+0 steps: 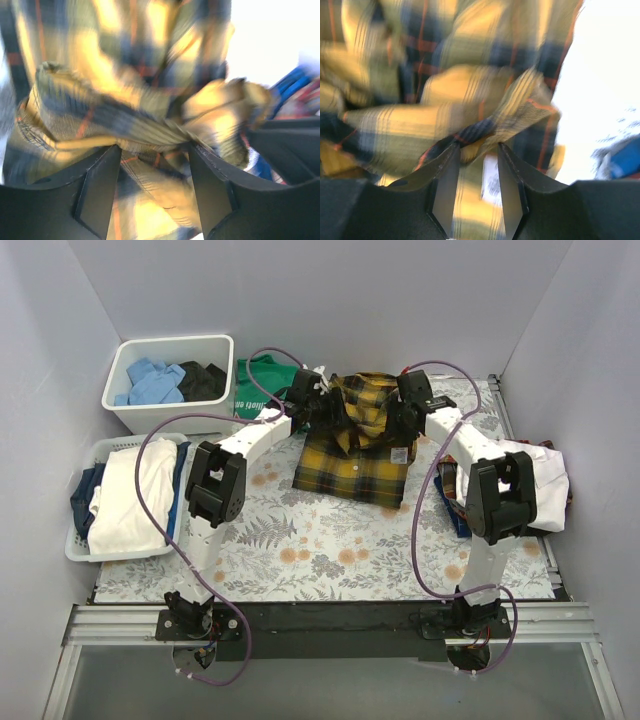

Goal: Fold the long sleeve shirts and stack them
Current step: Fold the shirt

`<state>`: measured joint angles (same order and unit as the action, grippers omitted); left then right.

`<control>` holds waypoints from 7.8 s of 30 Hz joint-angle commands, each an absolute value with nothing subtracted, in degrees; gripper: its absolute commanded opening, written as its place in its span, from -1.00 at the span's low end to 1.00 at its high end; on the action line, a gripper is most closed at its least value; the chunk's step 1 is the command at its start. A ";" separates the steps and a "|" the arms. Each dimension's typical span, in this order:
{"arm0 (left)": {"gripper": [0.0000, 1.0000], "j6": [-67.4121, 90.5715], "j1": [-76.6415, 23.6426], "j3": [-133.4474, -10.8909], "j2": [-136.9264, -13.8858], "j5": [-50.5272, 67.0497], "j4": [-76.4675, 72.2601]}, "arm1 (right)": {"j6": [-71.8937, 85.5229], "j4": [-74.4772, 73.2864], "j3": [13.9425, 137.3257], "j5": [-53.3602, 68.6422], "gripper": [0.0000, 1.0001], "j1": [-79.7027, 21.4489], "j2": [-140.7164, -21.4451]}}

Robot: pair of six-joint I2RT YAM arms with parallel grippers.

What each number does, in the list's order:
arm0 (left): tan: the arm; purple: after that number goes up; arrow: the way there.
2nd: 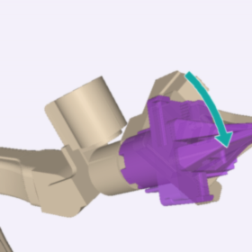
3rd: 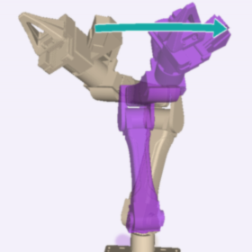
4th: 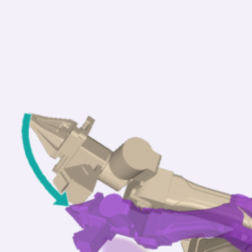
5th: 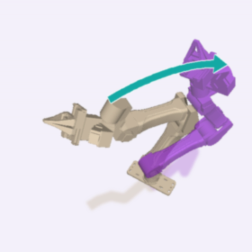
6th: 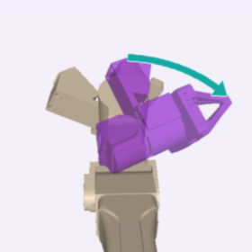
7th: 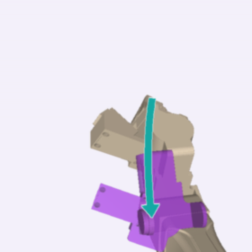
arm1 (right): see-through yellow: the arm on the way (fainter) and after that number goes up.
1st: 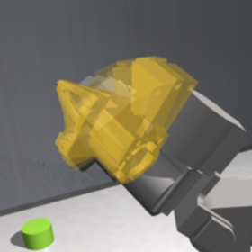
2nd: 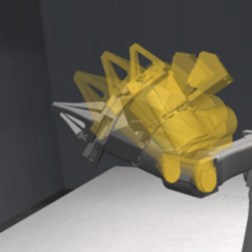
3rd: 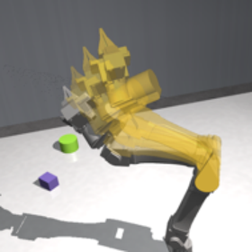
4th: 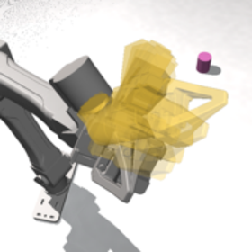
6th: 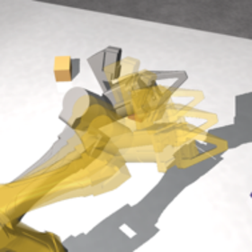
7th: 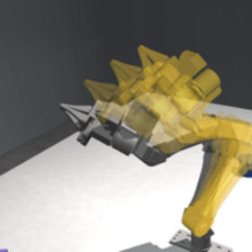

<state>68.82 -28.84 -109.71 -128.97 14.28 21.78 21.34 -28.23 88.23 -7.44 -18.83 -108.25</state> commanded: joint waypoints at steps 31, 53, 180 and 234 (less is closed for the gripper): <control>0.41 65.04 -29.43 -80.69 -110.03 10.81 8.88 | 18.72 -23.64 77.08 12.65 -0.08 -20.83 -103.26; 0.34 66.09 -43.77 -62.33 -107.51 -8.62 25.40 | 13.98 -29.77 56.27 14.06 -0.10 -24.16 -98.89; -1.00 69.88 -21.36 -39.02 -86.94 37.00 21.16 | 19.43 -23.81 34.10 33.66 -0.97 -17.05 -79.64; -1.00 77.52 -22.59 -42.62 -63.18 26.46 43.42 | 24.78 -44.77 26.99 45.52 -0.97 -17.75 -46.22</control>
